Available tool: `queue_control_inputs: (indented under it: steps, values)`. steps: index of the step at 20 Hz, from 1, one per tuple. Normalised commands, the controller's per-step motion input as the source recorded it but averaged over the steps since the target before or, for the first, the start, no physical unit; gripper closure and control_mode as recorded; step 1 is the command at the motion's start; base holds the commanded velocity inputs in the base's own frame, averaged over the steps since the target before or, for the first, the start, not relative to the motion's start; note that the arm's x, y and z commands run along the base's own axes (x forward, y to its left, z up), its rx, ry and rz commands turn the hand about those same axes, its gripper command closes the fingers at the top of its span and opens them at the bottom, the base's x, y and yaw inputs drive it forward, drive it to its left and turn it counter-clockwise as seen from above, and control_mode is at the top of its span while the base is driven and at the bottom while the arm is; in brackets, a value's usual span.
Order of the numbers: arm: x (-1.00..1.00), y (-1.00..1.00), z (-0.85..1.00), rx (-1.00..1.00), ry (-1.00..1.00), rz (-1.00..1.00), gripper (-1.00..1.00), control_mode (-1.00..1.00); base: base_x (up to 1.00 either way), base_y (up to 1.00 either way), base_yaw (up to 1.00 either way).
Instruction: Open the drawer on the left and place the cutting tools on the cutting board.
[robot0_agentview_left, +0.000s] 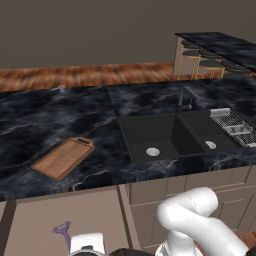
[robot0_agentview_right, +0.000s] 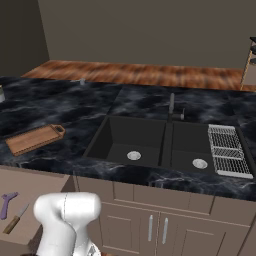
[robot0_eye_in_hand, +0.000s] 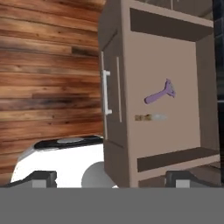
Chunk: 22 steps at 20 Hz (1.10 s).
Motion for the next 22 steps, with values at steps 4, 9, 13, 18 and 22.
queue_control_inputs:
  steps: [4, 9, 13, 18, 22]
  values:
    - [0.8, -0.27, 0.66, 0.02, 0.36, 0.02, -1.0, -1.0, 0.0, 0.0, 0.0]
    - [0.73, -0.16, 0.07, 0.01, 0.14, 0.12, -1.0, -1.0, 0.0, 0.0, 0.0]
    - [0.73, -0.06, -0.27, 0.0, 0.0, 0.06, -1.0, -1.0, 0.0, 0.0, 0.0]
    - [0.65, -0.03, -0.41, 0.0, 0.0, -0.04, -1.0, -1.0, 0.0, 0.0, 0.0]
    - [0.63, 0.0, -0.19, 0.0, 0.0, -0.29, -1.0, -1.0, 0.0, 0.0, 0.0]
